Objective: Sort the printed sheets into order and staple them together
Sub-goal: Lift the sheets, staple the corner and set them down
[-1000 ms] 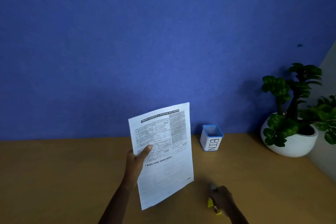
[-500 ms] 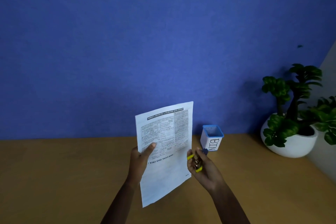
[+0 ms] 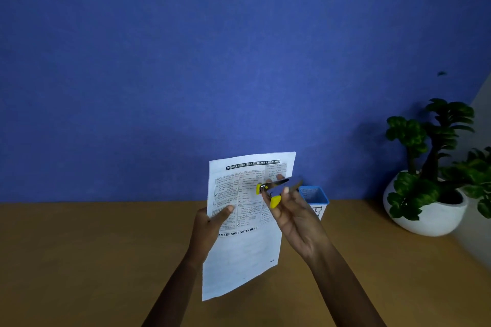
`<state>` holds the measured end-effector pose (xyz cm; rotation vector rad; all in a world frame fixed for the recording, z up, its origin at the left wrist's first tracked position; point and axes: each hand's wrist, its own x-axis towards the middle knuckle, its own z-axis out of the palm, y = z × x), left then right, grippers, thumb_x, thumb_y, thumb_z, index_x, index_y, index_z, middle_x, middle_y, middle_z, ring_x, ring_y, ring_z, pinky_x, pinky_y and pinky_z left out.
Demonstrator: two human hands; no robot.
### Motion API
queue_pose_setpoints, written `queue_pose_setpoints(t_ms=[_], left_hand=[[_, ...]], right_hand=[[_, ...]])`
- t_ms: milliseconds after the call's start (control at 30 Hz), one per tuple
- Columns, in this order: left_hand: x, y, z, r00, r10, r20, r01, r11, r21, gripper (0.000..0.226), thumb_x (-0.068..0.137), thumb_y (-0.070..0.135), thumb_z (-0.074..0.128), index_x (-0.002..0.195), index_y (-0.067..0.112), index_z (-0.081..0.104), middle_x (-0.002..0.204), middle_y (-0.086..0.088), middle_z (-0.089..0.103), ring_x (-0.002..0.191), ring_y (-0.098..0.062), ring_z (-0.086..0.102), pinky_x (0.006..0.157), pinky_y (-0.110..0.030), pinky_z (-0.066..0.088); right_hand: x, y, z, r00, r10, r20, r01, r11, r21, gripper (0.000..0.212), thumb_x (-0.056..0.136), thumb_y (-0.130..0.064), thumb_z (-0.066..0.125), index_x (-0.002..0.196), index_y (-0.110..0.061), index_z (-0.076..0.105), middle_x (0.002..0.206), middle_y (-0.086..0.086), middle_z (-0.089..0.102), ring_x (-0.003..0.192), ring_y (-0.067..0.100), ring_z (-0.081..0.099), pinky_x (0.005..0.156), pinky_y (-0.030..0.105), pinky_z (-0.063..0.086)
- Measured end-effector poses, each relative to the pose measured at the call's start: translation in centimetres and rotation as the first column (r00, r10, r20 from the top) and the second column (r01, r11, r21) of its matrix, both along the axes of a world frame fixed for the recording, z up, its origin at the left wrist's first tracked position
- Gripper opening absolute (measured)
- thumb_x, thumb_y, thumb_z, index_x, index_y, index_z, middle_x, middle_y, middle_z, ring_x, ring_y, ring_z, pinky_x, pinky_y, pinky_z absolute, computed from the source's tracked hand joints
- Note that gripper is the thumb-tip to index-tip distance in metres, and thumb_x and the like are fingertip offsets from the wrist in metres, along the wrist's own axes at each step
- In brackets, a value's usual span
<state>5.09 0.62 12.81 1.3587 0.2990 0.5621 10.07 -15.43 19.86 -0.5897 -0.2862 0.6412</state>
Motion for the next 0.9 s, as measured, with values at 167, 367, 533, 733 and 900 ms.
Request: queue_pose_setpoints(t_ms=[167, 367, 533, 733, 900], left_hand=[[0.3, -0.2, 0.4, 0.998, -0.042, -0.040, 0.044, 0.998, 0.050, 0.018, 0.082, 0.002, 0.063, 0.084, 0.019, 0.069, 0.076, 0.010, 0.072, 0.068, -0.002, 0.071, 0.057, -0.013, 0.055], [0.2, -0.4, 0.4, 0.993, -0.072, -0.094, 0.084, 0.988, 0.127, 0.012, 0.082, 0.011, 0.065, 0.093, 0.014, 0.068, 0.088, -0.002, 0.072, 0.076, -0.006, 0.070, 0.063, -0.014, 0.056], [-0.1, -0.3, 0.8, 0.991, -0.048, -0.123, 0.071, 0.980, 0.185, 0.011, 0.082, 0.013, 0.065, 0.092, 0.011, 0.069, 0.083, 0.000, 0.072, 0.075, -0.008, 0.070, 0.066, -0.023, 0.057], [-0.2, -0.1, 1.0, 0.990, -0.017, -0.140, 0.048, 0.973, 0.227, 0.005, 0.082, 0.014, 0.066, 0.087, 0.014, 0.066, 0.088, -0.009, 0.071, 0.078, -0.018, 0.069, 0.072, -0.033, 0.056], [-0.3, 0.0, 1.0, 0.989, -0.026, -0.146, 0.061, 0.969, 0.241, 0.004, 0.082, 0.013, 0.066, 0.086, 0.013, 0.067, 0.085, -0.009, 0.071, 0.076, -0.020, 0.070, 0.073, -0.036, 0.056]], right_hand=[[0.4, 0.8, 2.9, 0.909, -0.101, 0.403, 0.187, 0.966, -0.179, 0.031, 0.084, 0.002, 0.052, 0.105, -0.019, 0.058, 0.084, -0.005, 0.076, 0.082, 0.009, 0.072, 0.069, 0.020, 0.059], [0.9, 1.4, 6.3, 0.607, -0.087, 0.790, 0.368, 0.912, -0.182, 0.043, 0.076, 0.018, 0.059, 0.094, -0.021, 0.057, 0.091, -0.002, 0.068, 0.076, 0.005, 0.069, 0.070, 0.015, 0.055], [1.6, 1.3, 6.4, 0.507, 0.045, 0.861, 0.427, 0.854, -0.296, 0.020, 0.075, 0.012, 0.065, 0.089, 0.001, 0.058, 0.107, 0.007, 0.062, 0.098, 0.021, 0.065, 0.091, 0.041, 0.050], [1.7, 0.8, 6.4, 0.484, 0.128, 0.866, 0.382, 0.859, -0.340, 0.031, 0.073, 0.011, 0.067, 0.084, -0.017, 0.061, 0.102, -0.009, 0.064, 0.091, 0.008, 0.068, 0.084, 0.033, 0.053], [1.3, 0.8, 6.6, 0.415, 0.223, 0.882, 0.426, 0.809, -0.405, 0.021, 0.073, 0.000, 0.070, 0.086, -0.014, 0.063, 0.099, -0.017, 0.065, 0.097, 0.004, 0.064, 0.090, 0.032, 0.050]])
